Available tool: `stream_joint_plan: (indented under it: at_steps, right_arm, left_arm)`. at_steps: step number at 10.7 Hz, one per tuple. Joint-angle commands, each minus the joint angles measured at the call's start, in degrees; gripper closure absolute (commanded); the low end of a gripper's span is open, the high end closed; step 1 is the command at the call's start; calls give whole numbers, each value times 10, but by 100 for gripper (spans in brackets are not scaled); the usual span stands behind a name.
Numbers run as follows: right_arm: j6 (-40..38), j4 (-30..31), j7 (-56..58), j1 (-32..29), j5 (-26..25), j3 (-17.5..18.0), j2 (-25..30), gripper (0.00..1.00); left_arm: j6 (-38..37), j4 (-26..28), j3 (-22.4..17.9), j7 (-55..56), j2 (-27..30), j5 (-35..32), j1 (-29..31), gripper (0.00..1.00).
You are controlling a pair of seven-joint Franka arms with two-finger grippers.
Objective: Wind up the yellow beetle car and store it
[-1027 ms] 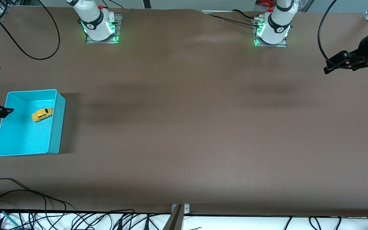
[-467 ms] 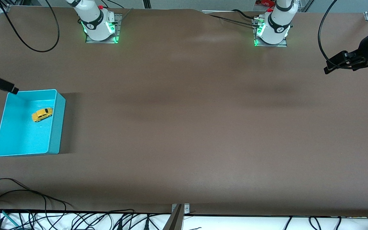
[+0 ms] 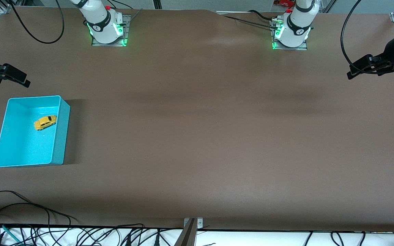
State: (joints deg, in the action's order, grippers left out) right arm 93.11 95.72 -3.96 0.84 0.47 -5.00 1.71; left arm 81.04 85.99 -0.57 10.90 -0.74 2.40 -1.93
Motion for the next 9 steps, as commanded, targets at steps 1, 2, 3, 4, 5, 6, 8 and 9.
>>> stream_joint_plan:
  at_steps: [1,2,3,4,5,6,8,9]
  right_arm:
    - [-29,-6,12,-8,0,0,8,0]
    - [-33,-10,12,-13,-1,2,7,0]
    - [-41,-16,13,-15,-1,2,7,0]
    - [-56,-27,13,-21,-1,4,2,0]
    - [-64,-31,13,-22,-6,10,1,0]
    - [-64,-31,15,-25,-11,16,1,0]
    - [-61,-31,17,-28,-32,30,0,0]
    - [-62,-33,17,-29,-26,30,0,0]
  left_arm:
    - [-11,-19,3,6,-8,8,4,0]
    - [-11,-19,2,6,-8,8,4,0]
    - [-12,-19,2,6,-8,8,4,0]
    - [-11,-19,3,6,-8,8,4,0]
    - [-12,-19,2,6,-8,8,4,0]
    - [-12,-19,3,6,-8,8,4,0]
    - [-12,-19,2,6,-8,9,4,0]
    - [-12,-19,2,6,-8,9,4,0]
